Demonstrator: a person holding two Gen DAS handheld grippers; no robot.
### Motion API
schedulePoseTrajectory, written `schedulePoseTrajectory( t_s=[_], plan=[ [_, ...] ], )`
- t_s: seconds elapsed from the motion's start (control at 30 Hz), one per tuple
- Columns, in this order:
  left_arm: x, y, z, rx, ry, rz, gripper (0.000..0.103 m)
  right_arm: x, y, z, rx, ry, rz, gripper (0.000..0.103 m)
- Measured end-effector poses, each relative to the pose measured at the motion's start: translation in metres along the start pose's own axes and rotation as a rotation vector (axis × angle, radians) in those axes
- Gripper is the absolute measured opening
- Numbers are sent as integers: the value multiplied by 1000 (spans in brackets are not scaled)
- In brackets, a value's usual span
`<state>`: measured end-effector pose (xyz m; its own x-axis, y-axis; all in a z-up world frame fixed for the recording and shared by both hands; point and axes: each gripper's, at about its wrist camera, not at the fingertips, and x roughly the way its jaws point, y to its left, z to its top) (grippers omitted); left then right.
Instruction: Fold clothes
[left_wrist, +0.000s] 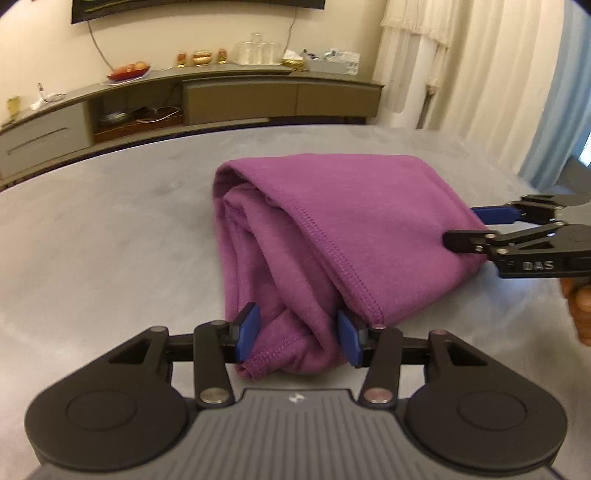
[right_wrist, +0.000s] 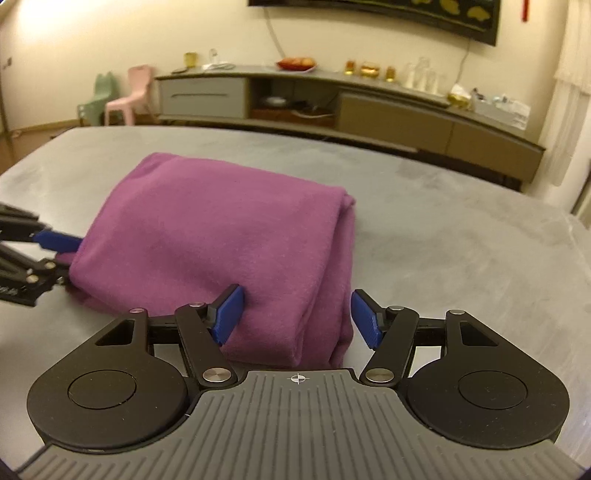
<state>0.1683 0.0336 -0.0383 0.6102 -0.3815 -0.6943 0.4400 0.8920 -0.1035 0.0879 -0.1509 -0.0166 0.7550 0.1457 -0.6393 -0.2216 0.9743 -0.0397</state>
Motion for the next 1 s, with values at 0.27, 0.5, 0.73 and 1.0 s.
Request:
schedulePoseTrajectory(
  t_s=[0.27,0.5,0.73,1.0],
  plan=[
    [1,4,4,19,24,-22,49,10,-26,8,77,37,39,68],
    [-33,18,8,40,48,-52,52,-16,-39,16,114,-30,-61,60],
    [2,32,11,-114,-5,39,75,6,-14,7,73,-64,18,54],
    [-21,51,-1,-237,57,132,75,-32,-51,3,251,26,9,70]
  ],
)
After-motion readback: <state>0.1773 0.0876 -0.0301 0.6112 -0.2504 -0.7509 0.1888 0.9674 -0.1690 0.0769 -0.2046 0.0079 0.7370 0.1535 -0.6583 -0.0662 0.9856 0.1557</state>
